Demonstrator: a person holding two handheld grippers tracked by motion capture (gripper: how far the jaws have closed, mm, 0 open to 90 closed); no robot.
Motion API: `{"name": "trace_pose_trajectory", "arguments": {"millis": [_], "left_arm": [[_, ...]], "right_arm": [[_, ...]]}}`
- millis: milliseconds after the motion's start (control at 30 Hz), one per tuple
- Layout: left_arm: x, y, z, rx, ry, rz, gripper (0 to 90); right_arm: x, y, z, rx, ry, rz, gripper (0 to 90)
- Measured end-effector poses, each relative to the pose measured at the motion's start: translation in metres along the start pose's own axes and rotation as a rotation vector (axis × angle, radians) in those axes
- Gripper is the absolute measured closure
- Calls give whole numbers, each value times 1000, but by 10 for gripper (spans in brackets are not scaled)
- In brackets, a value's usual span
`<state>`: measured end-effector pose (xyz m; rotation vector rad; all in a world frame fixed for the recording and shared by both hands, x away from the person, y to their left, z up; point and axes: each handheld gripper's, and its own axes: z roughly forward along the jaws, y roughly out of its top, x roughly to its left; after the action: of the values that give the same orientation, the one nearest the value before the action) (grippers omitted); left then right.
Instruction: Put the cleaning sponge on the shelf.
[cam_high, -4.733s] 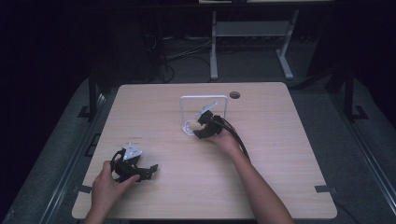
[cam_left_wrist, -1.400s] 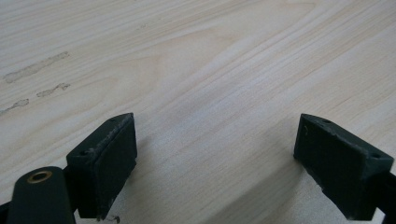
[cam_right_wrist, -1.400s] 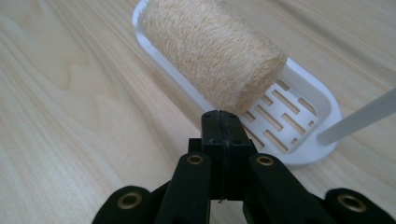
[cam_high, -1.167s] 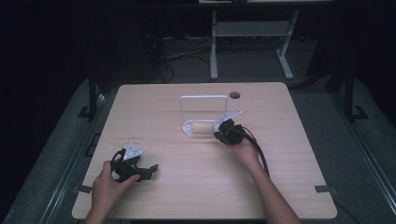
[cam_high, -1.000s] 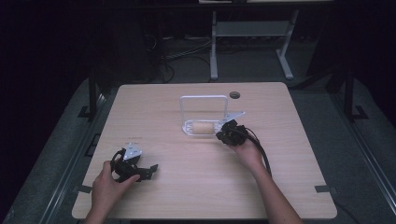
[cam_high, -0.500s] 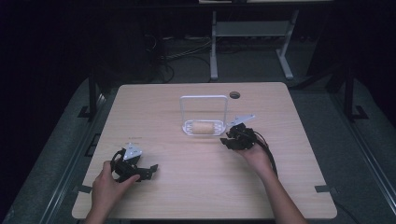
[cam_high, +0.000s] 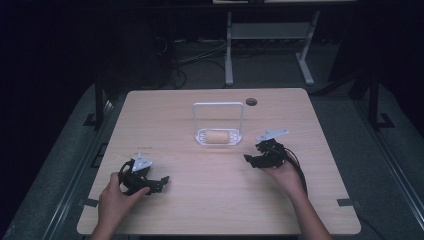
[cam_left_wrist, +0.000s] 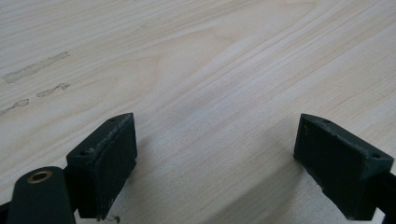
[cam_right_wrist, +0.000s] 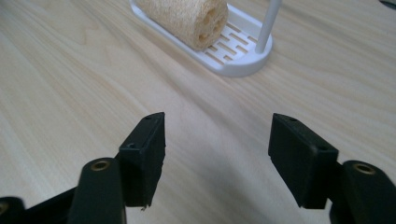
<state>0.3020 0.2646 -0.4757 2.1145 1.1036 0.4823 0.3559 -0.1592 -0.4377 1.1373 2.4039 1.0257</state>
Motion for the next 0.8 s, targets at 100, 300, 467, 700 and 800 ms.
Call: {"name": "trace_pose_trajectory", "arguments": {"millis": [100,300,467,700,800], "left_arm": [[0,0,0,0,0,0,127],[0,0,0,0,0,0,127],[0,0,0,0,0,0,127],[0,0,0,0,0,0,127],[0,0,0,0,0,0,127]], "right_arm": [[0,-6,-4,-7,1,5,320],[1,-20,-14,-11,-8,17,253],[1,-29,-19,-9,-17,27,224],[0,-42,-30,-16,-19,43,186],[-1,-50,-35,-16,-27,52,174]]}}
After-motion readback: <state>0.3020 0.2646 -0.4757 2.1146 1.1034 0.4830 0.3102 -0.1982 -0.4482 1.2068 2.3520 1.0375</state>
